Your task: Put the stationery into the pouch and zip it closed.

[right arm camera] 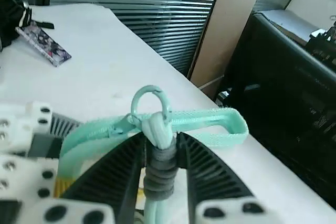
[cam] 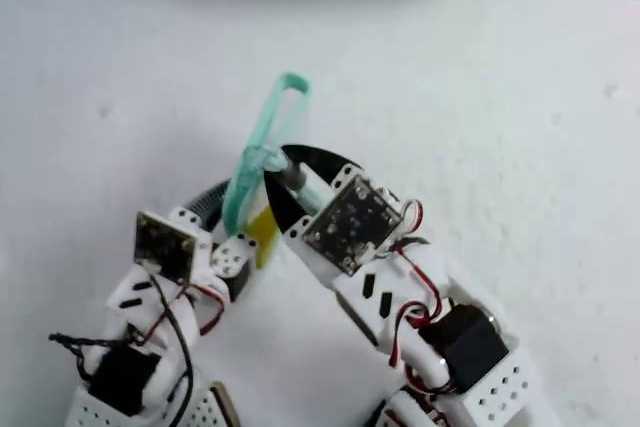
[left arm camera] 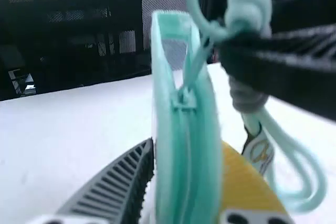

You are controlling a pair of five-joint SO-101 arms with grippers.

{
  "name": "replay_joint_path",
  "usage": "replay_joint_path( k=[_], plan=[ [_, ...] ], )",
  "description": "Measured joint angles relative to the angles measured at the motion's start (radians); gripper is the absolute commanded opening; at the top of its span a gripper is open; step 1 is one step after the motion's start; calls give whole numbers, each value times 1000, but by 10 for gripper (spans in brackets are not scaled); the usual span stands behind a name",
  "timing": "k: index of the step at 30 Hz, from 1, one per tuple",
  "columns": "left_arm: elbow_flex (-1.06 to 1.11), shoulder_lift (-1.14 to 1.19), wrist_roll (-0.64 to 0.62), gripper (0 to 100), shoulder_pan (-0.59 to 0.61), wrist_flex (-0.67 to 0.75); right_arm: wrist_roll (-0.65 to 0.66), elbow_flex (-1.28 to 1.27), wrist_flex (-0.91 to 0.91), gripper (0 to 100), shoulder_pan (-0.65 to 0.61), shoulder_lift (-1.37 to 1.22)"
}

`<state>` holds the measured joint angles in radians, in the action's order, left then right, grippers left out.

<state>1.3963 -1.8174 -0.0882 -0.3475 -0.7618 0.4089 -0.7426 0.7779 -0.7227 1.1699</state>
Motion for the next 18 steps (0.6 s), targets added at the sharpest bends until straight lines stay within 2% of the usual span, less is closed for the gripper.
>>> replay_joint_path(
  k=[7, 12, 18],
  plan=[
    [-40, 0, -12, 15, -3, 0, 55, 40, 23, 16, -3, 0],
    [-40, -2, -12, 20, -6, 0, 58, 176, 44, 16, -8, -95],
    [-41, -2, -12, 22, -2, 0, 60, 442, 150, 16, -8, -382]
  ],
)
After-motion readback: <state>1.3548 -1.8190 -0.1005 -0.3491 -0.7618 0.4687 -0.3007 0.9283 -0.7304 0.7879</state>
